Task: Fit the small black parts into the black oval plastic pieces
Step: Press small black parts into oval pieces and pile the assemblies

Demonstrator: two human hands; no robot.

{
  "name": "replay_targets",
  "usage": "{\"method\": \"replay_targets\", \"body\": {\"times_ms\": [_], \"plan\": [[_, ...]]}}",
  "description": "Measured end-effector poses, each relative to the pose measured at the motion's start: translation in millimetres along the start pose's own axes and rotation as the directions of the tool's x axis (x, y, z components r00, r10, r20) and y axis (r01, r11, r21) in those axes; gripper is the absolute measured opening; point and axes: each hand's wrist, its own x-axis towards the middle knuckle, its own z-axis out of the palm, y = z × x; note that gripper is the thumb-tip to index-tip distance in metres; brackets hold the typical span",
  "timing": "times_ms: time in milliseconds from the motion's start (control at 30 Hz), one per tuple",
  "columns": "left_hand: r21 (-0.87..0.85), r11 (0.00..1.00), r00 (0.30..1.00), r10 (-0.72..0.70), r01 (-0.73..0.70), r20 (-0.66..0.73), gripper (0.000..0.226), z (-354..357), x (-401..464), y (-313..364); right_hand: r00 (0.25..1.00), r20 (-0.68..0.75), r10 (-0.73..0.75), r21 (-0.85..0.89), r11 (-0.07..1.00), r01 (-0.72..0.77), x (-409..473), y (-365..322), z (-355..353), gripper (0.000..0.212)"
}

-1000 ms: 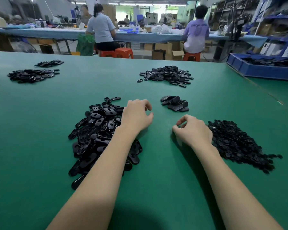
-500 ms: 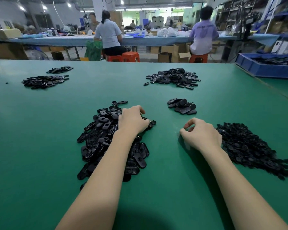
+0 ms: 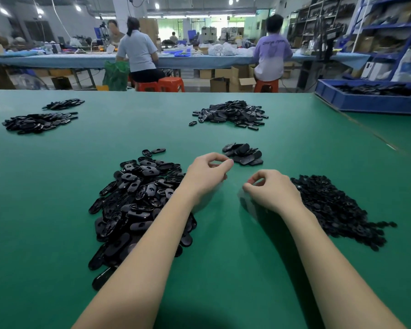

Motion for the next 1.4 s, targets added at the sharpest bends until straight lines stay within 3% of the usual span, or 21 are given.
{"method": "replay_targets", "body": {"times_ms": [67, 133, 200, 533, 733, 933, 1033, 1133, 1400], "plan": [[-0.254, 0.962, 0.99, -0.068, 0.097, 0.122, 0.012, 15.2, -3.2, 5.2, 0.999, 0.024, -0.034, 0.107, 0.994, 0.032, 1.3, 5.1, -11.1, 0.008], [-0.385, 0.907, 0.973, -0.09, 0.169, 0.214, 0.014, 27.8, -7.0, 7.6, 0.998, 0.007, -0.055, 0.134, 0.99, 0.054, 2.3, 11.5, -23.3, 0.007], [-0.385, 0.906, 0.965, -0.079, 0.174, 0.25, 0.014, 35.4, -10.1, 4.7, 0.998, 0.009, -0.057, 0.118, 0.991, 0.056, 3.3, 17.9, -36.0, 0.008], [-0.217, 0.971, 0.97, -0.048, 0.101, 0.237, 0.009, 41.6, -15.0, -1.1, 0.958, 0.283, 0.039, -0.181, 0.983, 0.013, -5.9, 35.0, -84.4, 0.002], [-0.311, 0.941, 0.972, -0.063, 0.134, 0.227, 0.007, 42.3, -12.2, -5.4, 0.92, 0.38, 0.097, -0.255, 0.967, 0.003, -10.8, 31.9, -84.8, 0.016], [-0.362, 0.91, 0.965, -0.124, 0.204, 0.233, 0.015, 41.5, -9.0, -5.7, 0.927, 0.365, 0.082, -0.27, 0.963, 0.021, -9.4, 32.2, -79.8, 0.014], [-0.386, 0.894, 0.962, -0.144, 0.226, 0.23, 0.016, 39.9, -9.0, -5.2, 0.927, 0.371, 0.048, -0.213, 0.976, 0.034, -8.1, 32.5, -77.7, 0.009], [-0.393, 0.889, 0.96, -0.151, 0.236, 0.234, 0.018, 38.8, -9.5, -4.0, 0.957, 0.29, -0.022, -0.118, 0.991, 0.058, -5.2, 31.9, -75.3, 0.007], [-0.452, 0.855, 0.954, -0.146, 0.256, 0.263, 0.02, 36.2, -12.1, 1.6, 0.98, 0.138, -0.145, 0.246, 0.963, 0.108, -6.2, 34.3, -68.8, 0.007]]}}
